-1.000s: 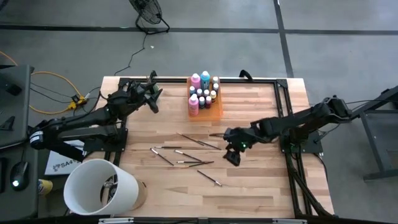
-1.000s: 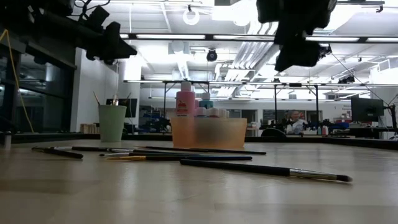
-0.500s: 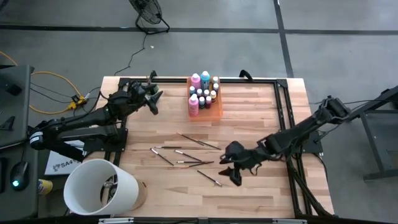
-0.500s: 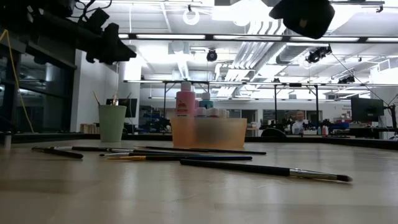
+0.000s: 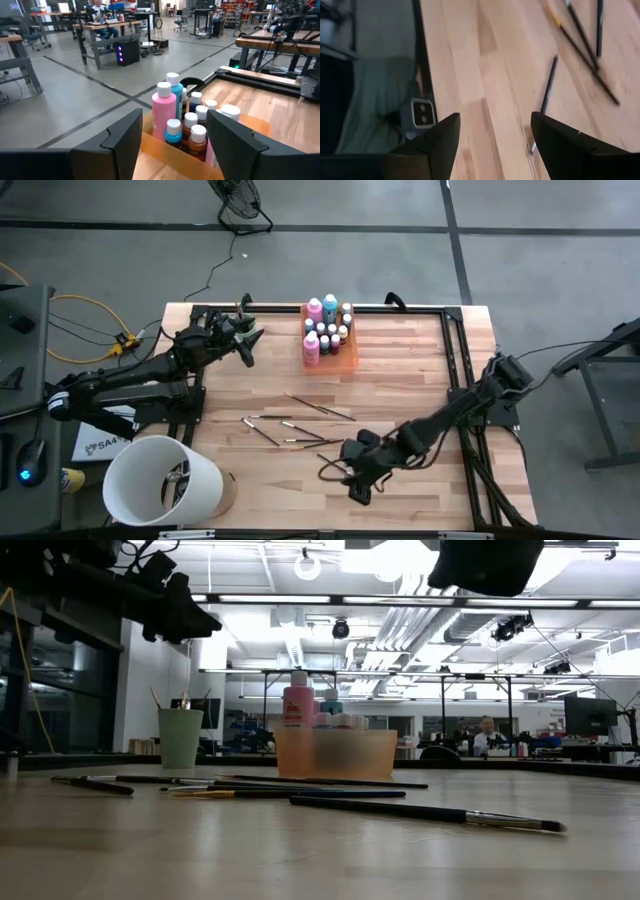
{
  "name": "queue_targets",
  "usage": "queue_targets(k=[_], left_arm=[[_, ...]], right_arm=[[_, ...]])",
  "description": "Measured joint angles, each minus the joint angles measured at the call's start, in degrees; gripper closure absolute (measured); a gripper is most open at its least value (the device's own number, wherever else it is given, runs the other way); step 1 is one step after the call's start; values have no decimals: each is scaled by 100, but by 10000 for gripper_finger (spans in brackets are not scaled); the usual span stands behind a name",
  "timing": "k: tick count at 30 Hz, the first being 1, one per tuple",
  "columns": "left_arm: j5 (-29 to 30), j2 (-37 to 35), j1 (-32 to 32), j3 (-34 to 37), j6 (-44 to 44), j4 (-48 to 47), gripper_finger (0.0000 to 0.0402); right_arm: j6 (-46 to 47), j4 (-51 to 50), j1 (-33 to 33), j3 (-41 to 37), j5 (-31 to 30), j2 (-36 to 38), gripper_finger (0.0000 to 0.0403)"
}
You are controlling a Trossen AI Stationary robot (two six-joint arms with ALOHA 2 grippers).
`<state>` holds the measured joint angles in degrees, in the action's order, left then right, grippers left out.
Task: Pick & Place Paint Supplies
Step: Put the white paintbrush into the cup
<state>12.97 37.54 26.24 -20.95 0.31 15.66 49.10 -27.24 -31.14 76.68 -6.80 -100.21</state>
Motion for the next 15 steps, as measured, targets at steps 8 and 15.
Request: queue_targets(k=[8,15], left_arm=[[2,0,-1,0,-34,15,188],[2,0,0,0,-59,44,188]], right_arm=[[66,-1290,13,1202,421,-840,165],[241,-1473,50,1301,416,-1175,165]])
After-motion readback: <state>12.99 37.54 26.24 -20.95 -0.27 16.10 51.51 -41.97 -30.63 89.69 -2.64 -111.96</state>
